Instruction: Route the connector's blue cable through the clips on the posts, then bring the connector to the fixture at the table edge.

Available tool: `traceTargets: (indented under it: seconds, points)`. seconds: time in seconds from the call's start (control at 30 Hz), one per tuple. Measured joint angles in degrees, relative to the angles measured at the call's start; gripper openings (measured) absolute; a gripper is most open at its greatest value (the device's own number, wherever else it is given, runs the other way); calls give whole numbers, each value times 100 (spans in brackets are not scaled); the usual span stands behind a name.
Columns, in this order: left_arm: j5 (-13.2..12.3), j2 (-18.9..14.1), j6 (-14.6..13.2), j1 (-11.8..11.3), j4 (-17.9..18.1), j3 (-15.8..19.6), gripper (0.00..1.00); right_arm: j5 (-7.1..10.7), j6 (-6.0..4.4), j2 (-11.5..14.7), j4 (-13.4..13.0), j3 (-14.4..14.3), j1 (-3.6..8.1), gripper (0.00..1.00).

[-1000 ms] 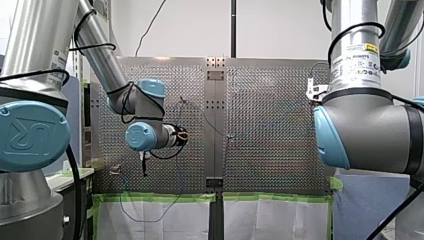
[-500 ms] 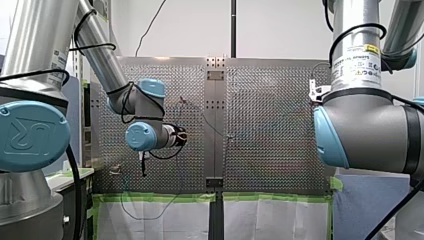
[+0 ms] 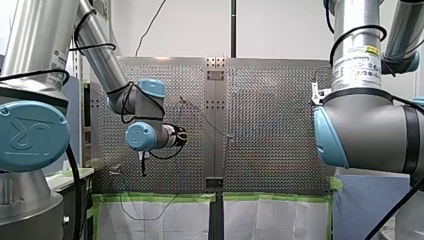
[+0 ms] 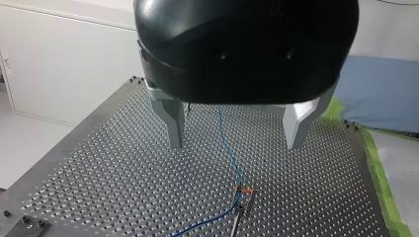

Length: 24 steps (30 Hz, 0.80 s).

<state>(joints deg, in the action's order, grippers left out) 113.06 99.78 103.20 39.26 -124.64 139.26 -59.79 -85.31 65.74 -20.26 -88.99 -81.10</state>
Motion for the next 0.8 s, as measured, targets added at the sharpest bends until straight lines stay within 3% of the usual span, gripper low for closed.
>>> traceTargets:
  seconds: [0.8]
  points:
    - [0, 0, -2, -1, 25, -4, 100, -9, -183, -234, -230, 180, -137, 0]
